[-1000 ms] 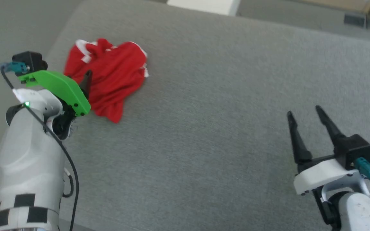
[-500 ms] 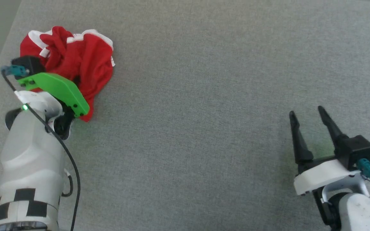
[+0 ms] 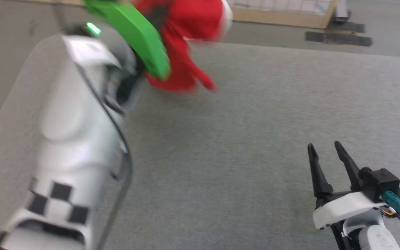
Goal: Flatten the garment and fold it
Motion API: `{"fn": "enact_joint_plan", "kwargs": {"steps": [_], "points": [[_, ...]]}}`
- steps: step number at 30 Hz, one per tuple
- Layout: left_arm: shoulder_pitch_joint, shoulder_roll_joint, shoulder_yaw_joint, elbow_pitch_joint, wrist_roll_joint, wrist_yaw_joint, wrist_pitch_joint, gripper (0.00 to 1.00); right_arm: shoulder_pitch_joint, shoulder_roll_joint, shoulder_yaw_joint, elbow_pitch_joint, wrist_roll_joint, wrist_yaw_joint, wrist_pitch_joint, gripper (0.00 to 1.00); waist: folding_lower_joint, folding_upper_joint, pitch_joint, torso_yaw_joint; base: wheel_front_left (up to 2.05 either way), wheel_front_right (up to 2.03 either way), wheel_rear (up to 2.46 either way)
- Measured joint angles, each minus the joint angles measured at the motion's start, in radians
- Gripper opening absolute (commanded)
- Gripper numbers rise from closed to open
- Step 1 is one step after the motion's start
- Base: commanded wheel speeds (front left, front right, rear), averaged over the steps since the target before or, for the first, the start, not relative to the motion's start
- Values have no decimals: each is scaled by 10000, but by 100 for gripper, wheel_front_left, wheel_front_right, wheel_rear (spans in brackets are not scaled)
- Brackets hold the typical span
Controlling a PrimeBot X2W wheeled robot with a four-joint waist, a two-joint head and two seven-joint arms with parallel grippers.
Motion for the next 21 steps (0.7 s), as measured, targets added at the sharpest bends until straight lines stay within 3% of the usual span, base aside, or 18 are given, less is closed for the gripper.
{"fn": "enact_joint_plan", "kwargs": {"steps": [9,14,15,21], "points": [[3257,-740,-2021,771,-125,2,654,0,52,-6,-387,184,113,0,-221,100,0,0,-287,-1267,0,0,0],[4259,-905,-2403,1417,-265,12,754,2,82,-8,-458,332,234,0,-347,100,0,0,-276,-1850,0,0,0],[4289,-926,-2268,1371,-439,23,591,100,85,-6,-472,368,259,0,-349,100,0,0,-281,-1929,0,0,0],[4235,-786,-591,-282,-1404,286,-1304,100,344,-10,-523,583,274,0,-435,100,0,0,-576,-1928,0,0,0]]}}
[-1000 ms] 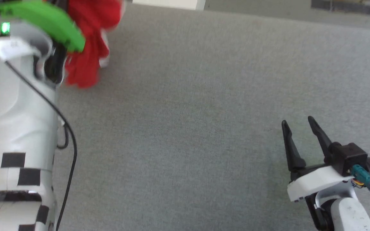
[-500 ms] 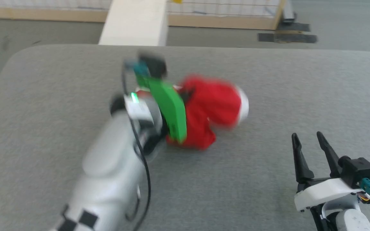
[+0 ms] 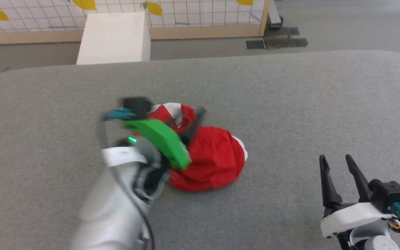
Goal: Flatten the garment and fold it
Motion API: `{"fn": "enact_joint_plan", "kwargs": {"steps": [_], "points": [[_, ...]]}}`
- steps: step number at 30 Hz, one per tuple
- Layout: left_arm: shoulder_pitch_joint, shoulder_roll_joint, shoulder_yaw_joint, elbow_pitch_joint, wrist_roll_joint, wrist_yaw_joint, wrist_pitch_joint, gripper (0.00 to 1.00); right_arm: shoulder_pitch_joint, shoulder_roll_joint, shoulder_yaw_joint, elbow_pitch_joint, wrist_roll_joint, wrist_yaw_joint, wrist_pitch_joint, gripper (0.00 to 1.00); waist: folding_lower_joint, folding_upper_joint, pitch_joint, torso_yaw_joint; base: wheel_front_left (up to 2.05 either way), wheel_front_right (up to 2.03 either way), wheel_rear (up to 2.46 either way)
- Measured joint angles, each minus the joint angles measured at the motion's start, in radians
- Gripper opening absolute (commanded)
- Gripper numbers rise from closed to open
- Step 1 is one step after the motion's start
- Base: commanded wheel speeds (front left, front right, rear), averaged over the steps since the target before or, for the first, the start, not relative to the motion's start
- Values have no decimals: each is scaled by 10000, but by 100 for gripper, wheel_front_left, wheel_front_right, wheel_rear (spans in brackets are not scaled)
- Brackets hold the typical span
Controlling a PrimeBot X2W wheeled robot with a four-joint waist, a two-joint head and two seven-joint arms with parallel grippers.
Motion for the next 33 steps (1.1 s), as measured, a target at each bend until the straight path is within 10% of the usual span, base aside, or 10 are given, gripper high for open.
{"fn": "enact_joint_plan", "kwargs": {"steps": [10,17,27,33], "points": [[2307,1942,1636,-1908,2219,1172,-4437,100,3,10,224,31,178,0,128,100,0,0,-445,552,0,0,0],[4000,1386,2282,-2963,3145,1490,-4567,100,-247,0,399,343,328,0,1745,100,0,0,-421,1014,0,0,0],[4145,683,2663,-3430,3695,1032,-4573,100,-4393,0,2245,2048,-807,0,7085,100,0,0,486,1463,0,0,0],[3699,343,2769,-3264,3856,694,-4573,100,-5300,-88,2748,3714,-1336,0,7676,100,0,0,1008,1993,0,0,0]]}}
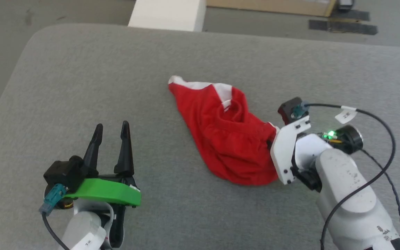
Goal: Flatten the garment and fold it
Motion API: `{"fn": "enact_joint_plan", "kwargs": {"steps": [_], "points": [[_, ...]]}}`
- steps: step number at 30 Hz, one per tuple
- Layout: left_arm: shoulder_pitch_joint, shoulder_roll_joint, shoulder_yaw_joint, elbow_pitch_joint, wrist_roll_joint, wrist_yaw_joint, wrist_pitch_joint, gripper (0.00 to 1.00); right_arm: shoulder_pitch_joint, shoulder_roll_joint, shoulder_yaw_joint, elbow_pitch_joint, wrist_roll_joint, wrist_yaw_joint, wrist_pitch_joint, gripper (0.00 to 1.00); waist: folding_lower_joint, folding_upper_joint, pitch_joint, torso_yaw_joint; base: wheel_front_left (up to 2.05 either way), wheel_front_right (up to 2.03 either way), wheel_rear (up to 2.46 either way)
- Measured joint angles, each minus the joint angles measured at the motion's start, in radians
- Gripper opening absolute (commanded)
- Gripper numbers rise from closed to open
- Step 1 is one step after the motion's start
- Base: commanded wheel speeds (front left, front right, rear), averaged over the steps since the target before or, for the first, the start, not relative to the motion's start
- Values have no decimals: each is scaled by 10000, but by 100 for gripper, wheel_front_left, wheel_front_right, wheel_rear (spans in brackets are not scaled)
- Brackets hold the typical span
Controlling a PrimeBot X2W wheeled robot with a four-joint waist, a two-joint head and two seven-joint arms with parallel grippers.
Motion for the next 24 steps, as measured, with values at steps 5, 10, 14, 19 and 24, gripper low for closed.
{"fn": "enact_joint_plan", "kwargs": {"steps": [5,10,14,19,24], "points": [[-12,-171,96,245,61,-163,0,100,-158,-25,75,476,190,2,-771,0,0,0,282,354,0,0,0],[46,-242,215,445,130,-309,0,100,-53,-236,-949,-13,917,0,-2084,0,1,0,177,368,0,0,0],[219,-268,334,491,146,-366,0,100,1021,-479,-3022,-1152,1331,0,-2520,0,1,0,-26,136,0,0,0],[409,-376,322,554,146,-437,0,100,3213,-242,-6073,-2489,1306,-2,-2196,0,0,0,-427,-327,0,0,0],[641,-428,343,784,123,-441,-10,100,4862,92,-6627,-3250,2266,0,-1616,100,0,0,-857,-1116,0,0,0]]}}
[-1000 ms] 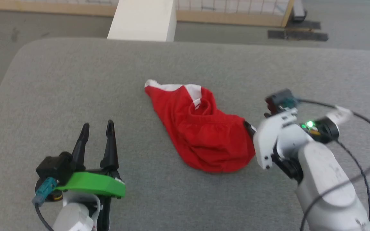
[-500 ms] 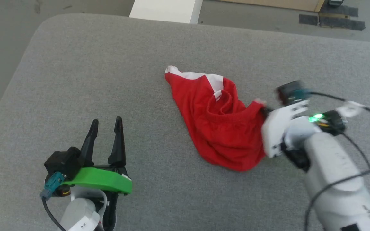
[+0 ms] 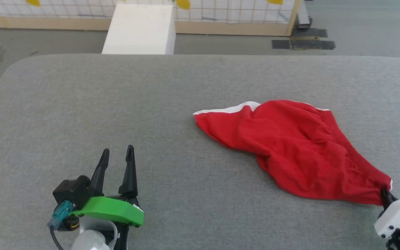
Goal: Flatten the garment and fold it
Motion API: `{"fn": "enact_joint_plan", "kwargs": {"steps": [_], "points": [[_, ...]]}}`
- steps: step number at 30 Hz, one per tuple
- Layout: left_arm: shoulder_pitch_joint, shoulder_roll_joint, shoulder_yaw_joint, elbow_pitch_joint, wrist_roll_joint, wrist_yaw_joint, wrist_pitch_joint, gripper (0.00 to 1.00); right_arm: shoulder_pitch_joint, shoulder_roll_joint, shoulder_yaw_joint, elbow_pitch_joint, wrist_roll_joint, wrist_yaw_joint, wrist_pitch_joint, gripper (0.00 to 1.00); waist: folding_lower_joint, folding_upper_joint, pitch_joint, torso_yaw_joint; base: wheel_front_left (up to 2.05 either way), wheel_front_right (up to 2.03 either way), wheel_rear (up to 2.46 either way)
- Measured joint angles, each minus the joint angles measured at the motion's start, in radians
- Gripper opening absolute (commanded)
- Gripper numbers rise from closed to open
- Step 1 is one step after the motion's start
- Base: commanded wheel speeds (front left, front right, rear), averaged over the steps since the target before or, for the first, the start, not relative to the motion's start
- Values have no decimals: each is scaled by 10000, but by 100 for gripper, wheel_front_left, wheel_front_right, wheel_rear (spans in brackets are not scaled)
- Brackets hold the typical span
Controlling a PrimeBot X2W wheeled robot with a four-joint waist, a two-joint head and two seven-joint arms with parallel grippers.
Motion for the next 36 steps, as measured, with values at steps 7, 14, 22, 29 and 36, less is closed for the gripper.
{"fn": "enact_joint_plan", "kwargs": {"steps": [7,14,22,29,36], "points": [[-556,2,-113,61,-313,-33,905,100,-78,0,-230,-836,500,-2,-1666,100,0,0,-64,-477,0,0,0],[-4018,128,-771,1091,-326,180,4268,100,-320,-2,-174,-1419,188,-2,-1921,100,0,0,438,-834,0,0,0],[-6683,872,-2178,3356,508,203,8399,100,-601,2,623,-1285,543,0,-1894,100,0,0,1309,-1476,0,0,0],[-7236,1097,-2725,4293,844,4,9204,100,-603,2,903,-999,631,-2,-2161,100,0,0,2110,-2000,0,0,0],[-7275,1197,-2857,4550,744,-198,9223,0,-667,2,976,-924,495,-2,-2274,100,0,0,2494,-2257,0,0,0]]}}
